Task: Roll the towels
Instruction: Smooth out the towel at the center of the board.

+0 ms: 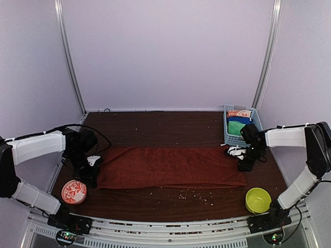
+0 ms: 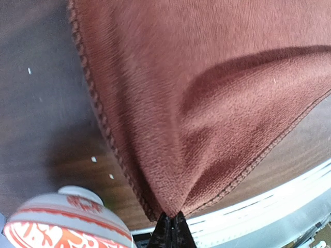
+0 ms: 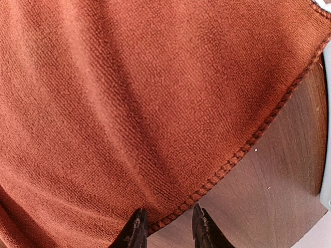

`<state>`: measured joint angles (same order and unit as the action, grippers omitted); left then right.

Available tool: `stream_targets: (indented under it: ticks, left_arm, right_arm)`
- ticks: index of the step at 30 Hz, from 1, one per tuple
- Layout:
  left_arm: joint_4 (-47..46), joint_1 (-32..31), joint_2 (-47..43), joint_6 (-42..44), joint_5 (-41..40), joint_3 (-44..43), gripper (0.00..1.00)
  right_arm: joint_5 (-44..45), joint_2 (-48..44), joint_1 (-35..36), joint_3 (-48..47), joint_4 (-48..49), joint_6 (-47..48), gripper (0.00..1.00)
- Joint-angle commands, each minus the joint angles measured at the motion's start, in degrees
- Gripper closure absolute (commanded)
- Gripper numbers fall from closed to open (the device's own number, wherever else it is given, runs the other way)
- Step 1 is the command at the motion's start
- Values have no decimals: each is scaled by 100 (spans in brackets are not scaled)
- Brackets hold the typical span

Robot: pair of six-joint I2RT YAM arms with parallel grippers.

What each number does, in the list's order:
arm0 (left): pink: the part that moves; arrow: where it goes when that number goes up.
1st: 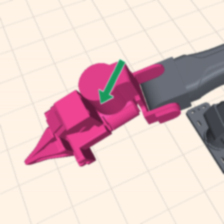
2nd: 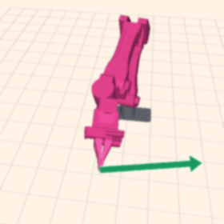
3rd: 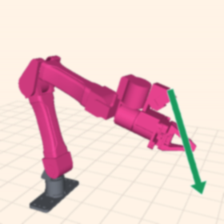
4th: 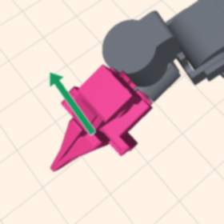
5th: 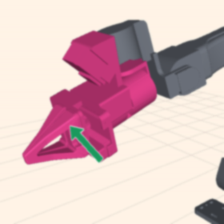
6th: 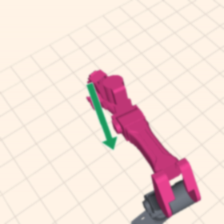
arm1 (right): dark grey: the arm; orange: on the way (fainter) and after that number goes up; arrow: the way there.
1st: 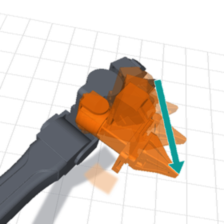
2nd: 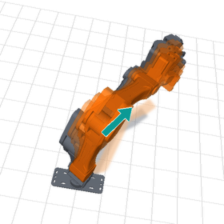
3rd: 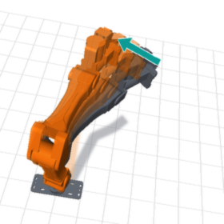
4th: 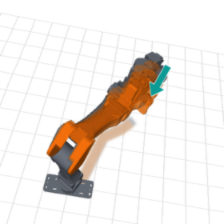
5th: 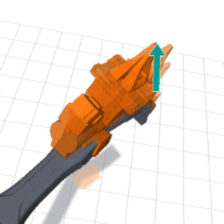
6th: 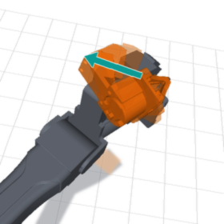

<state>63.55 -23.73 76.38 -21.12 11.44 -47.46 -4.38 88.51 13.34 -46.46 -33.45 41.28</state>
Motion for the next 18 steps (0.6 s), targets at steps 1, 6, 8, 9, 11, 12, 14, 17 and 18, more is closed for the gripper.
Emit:
stream_targets:
  ticks: [1, 6, 8, 9, 11, 12, 14, 17, 18]
  left_arm:
    - [263, -40, -263, -58, 237, 179, 100]
    - [409, -267, -357, -83, 320, 284, 100]
    - [478, -345, -352, -57, 381, 269, 100]
    - [482, -390, -345, -30, 445, 280, 100]
    - [539, -488, -312, -7, 485, 275, 100]
    - [604, -504, -305, -29, 438, 254, 100]
    - [720, -510, -356, -118, 267, 215, 100]
    - [747, -505, -432, -180, 144, 191, 100]
    - [727, -505, -415, -208, 65, 179, 100]
  right_arm:
    - [176, -338, -69, -86, -329, -169, 69]
    - [-121, -1157, -52, -263, -956, -142, 66]
    - [-211, -1331, -31, -256, -1019, -139, 65]
    - [-253, -1363, -21, -273, -1064, -138, 65]
    - [-337, -1344, 5, -324, -1178, -133, 65]
    - [-441, -1320, 16, -374, -1307, -102, 65]
    - [-891, -1332, 61, -530, -1771, 116, 65]
    - [-1295, -1551, 329, -512, -2328, 528, 64]
    - [-1222, -1625, 474, -436, -2381, 524, 64]
